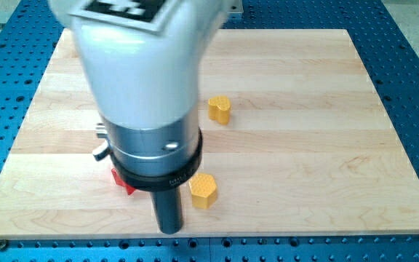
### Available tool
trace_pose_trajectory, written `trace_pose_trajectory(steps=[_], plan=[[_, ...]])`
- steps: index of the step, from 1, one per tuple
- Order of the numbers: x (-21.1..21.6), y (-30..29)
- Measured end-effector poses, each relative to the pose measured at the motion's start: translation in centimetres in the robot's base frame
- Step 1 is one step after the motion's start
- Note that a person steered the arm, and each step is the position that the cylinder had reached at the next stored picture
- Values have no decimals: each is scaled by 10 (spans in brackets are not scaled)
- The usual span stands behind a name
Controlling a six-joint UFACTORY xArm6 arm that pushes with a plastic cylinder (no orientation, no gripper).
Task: Move the yellow hexagon into the yellow heart
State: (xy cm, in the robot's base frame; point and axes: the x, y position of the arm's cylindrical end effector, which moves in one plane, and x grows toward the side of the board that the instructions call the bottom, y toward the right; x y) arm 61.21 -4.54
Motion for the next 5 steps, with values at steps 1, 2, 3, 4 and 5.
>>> trace_pose_trajectory(steps=[1,2,3,4,5], plan=[[-36,50],[-74,84],[-8,91],[-60,115],[-110,96]])
